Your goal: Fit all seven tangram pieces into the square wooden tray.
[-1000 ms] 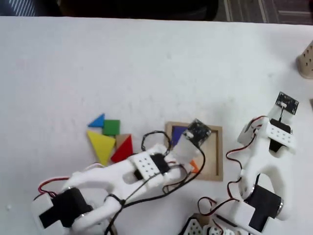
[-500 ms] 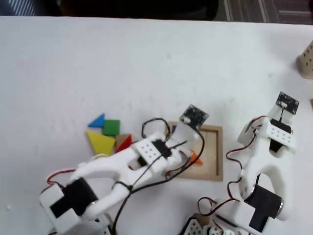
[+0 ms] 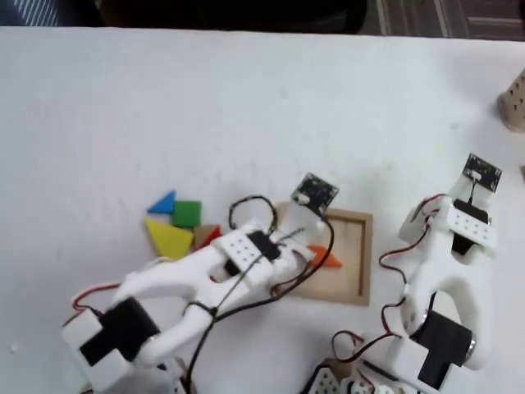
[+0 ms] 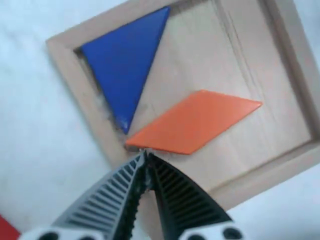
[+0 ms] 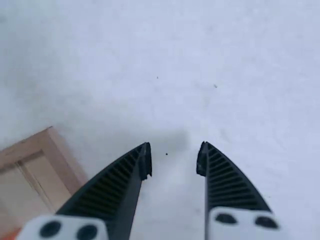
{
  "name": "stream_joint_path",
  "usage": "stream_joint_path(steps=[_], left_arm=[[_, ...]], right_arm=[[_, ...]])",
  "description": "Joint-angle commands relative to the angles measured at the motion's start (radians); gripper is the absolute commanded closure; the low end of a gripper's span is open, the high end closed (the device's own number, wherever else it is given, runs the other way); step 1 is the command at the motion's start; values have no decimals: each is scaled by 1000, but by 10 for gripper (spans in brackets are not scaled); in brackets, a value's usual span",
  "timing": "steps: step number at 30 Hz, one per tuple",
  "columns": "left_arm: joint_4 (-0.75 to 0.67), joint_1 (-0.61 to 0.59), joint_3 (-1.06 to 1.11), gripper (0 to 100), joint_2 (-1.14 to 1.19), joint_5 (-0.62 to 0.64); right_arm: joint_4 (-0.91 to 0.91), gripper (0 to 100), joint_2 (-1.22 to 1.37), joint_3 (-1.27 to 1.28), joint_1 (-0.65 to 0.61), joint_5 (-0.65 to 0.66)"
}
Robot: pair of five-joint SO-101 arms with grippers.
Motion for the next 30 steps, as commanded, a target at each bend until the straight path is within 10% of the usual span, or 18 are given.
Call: stream_joint_path(steps=[1, 19, 30], left_arm=[[-57, -22, -26, 977, 39, -3], [-61, -25, 23, 977, -143, 58], [-104, -33, -144, 977, 134, 143]], right_arm=[[-4, 843, -35, -44, -12, 3], [-4, 843, -35, -44, -12, 3], [-4, 843, -35, -44, -25, 26]])
